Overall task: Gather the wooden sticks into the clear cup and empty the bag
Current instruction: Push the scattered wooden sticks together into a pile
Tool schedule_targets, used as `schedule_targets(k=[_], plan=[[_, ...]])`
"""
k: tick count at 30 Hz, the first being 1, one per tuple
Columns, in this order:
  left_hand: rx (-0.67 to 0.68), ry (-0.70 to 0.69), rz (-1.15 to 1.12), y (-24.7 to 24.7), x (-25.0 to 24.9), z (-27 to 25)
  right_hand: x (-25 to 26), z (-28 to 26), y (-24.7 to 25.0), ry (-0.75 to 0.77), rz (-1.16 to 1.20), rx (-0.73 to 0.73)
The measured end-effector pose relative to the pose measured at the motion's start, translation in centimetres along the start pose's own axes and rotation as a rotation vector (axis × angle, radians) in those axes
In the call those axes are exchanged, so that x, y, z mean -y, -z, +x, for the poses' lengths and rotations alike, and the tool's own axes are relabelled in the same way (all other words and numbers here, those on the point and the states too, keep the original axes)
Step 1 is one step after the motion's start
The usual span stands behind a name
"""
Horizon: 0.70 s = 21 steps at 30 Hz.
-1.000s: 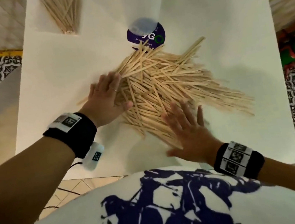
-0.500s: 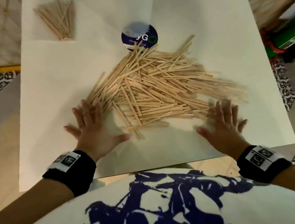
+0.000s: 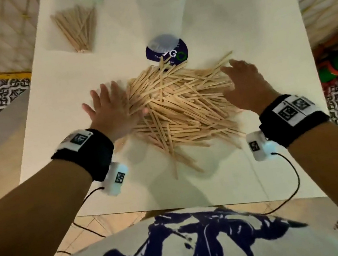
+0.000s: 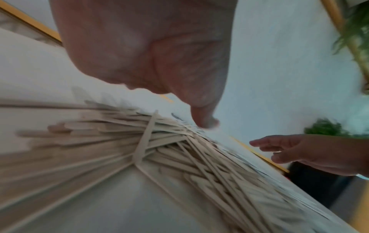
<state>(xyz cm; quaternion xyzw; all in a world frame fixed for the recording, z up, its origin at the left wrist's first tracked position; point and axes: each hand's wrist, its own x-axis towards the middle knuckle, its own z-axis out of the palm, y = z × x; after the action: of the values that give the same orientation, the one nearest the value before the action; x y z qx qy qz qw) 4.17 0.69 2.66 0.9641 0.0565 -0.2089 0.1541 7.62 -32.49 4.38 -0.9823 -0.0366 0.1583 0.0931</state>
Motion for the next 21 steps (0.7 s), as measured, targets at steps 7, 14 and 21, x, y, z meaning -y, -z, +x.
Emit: schedule_targets(k=[7,14,21], plan=[[-0.020,-0.038,-0.114,-0.3,-3.1,0.1,2.5,5.8,0.1,0.308,-0.082,0.161],[-0.015,0.137,0.003,-0.1,-2.2,-1.2,1.3,4.8,0.1,0.281,-0.047,0.161],[0.009,0.164,-0.063,-0.4,-2.7,-0.5,1.5,4.8,-0.2,0.290,-0.041,0.153]])
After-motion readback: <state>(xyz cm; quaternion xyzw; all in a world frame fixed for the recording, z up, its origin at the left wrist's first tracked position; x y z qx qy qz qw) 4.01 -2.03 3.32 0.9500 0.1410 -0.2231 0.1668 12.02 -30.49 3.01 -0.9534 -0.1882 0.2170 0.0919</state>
